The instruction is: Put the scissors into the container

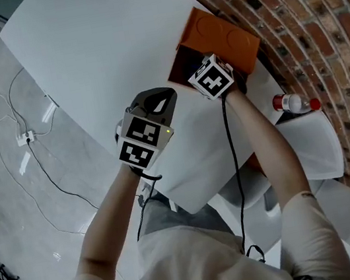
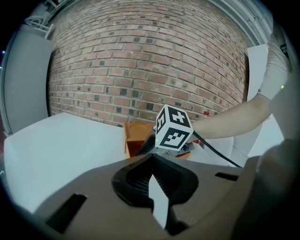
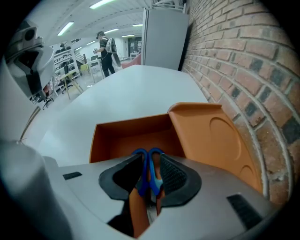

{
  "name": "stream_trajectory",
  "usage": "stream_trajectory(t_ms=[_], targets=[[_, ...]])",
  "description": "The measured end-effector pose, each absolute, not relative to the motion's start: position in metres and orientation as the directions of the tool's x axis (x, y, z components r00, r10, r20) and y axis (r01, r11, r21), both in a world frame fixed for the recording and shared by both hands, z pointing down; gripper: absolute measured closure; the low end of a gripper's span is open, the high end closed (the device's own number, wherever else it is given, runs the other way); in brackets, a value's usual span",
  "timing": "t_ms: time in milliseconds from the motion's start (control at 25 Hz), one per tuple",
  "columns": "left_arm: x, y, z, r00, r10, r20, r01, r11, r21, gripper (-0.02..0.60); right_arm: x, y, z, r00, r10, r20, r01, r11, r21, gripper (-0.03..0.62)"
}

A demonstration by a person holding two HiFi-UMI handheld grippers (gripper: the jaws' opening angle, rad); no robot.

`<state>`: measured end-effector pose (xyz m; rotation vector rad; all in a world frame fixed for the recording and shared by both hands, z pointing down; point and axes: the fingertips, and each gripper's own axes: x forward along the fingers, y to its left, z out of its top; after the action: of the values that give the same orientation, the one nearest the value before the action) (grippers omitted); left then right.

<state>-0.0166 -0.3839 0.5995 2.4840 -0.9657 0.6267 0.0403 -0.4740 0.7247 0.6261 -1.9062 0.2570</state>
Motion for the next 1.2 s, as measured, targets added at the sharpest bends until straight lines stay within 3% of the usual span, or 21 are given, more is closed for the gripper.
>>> stream_trajectory(t_ms=[440,640,880,1200], targets=[[-0.028,-0.39,0.535,0.659,-0.586,0.471,-0.71,-0.692,0.133,0.574,0.036,-0.463,0.622,-0.408,-0.454,0.792,-0.591,0.793,0.15,0.51],[-0.036,-0.388,0.49,0.655,-0.621,0.43,-0.715,-0.694,0.086,0.574,0.043,-0.456,0.55,-0.445,-0.564,0.695,-0.649,0.738,0.184,0.557],[-0.04,-0.369,0.424,0.665,-0.66,0.35,-0.718,-0.693,0.058,0.574,0.052,-0.433,0.458,-0.491,-0.67,0.556,-0.733,0.663,0.151,0.571],[-0.042,-0.34,0.337,0.678,-0.694,0.241,-0.707,-0.706,-0.046,0.574,0.055,-0.383,0.344,-0.54,-0.748,0.386,-0.746,0.638,0.19,0.576]])
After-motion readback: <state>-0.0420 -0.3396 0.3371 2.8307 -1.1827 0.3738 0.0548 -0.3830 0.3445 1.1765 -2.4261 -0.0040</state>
